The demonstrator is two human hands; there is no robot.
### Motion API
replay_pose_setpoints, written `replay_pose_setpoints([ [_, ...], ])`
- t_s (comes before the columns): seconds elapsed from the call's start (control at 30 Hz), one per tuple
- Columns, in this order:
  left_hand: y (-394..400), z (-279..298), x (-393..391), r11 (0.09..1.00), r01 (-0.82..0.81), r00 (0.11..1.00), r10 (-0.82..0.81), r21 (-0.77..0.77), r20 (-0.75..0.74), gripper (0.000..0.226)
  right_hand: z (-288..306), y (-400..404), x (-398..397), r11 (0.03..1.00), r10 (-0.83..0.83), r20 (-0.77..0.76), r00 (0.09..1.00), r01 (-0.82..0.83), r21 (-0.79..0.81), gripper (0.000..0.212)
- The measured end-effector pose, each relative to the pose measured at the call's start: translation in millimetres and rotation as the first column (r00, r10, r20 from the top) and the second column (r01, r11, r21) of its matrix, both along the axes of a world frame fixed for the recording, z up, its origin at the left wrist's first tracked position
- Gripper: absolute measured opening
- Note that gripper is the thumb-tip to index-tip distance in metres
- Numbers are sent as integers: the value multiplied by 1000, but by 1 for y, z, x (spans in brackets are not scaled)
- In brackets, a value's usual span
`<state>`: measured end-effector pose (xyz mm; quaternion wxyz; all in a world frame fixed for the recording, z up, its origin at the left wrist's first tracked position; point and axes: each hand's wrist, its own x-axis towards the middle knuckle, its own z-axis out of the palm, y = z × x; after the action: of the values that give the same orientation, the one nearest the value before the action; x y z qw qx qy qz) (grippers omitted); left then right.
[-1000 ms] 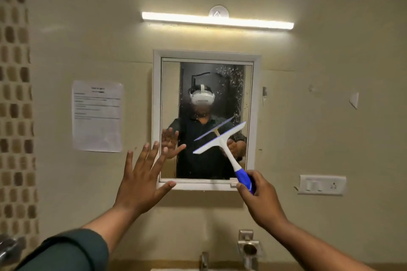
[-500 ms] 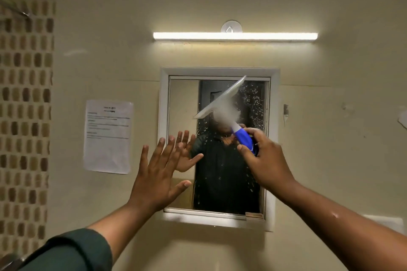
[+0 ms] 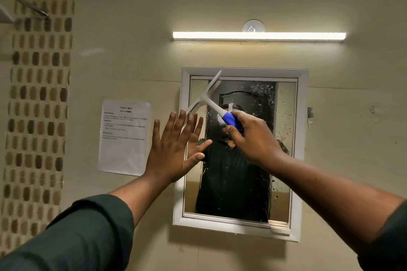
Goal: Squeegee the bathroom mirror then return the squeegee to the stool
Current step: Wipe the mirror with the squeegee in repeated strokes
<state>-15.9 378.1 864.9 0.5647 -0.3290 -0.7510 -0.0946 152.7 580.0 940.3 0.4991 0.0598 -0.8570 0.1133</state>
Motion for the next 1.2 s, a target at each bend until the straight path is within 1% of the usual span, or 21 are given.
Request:
replay_pose_setpoints([
  [0.13, 0, -5, -1, 1000, 21, 1000, -21, 3, -8, 99, 14, 2, -3, 980, -98, 45, 994, 88, 180, 48],
  [0.2, -2, -9, -3, 1000, 25, 1000, -25, 2, -13, 98, 23, 4, -2, 950, -149, 57, 987, 126, 287, 50],
  [0.37, -5, -12, -5, 1000, 1, 999, -1, 2, -41, 98, 46, 16, 5, 869, -202, 42, 978, 160, 469, 49],
  [0.47, -5, -10, -4, 1000, -5, 999, 6, 14, -50, 98, 56, 18, 9, 825, -202, 30, 979, 154, 543, 51],
  [0.57, -3, -7, -2, 999, 12, 1000, -11, 34, -29, 98, 62, 20, 8, 782, -207, 21, 978, 153, 604, 53],
  [0.67, -3, -5, 1, 999, 11, 1000, -10, 35, -25, 98, 64, 24, 6, 763, -225, 15, 974, 166, 625, 51],
  [0.83, -1, -4, -1, 1000, -5, 1000, 6, 27, -28, 98, 68, 31, 4, 794, -215, 22, 976, 162, 585, 49],
  [1.0, 5, -1, 0, 1000, -2, 999, 3, 19, -37, 97, 70, 37, 1, 788, -196, 22, 980, 144, 598, 52],
  [1.2, 20, 6, 5, 1000, 10, 997, -10, -2, -72, 96, 64, 50, 3, 807, -201, 61, 978, 130, 576, 50],
])
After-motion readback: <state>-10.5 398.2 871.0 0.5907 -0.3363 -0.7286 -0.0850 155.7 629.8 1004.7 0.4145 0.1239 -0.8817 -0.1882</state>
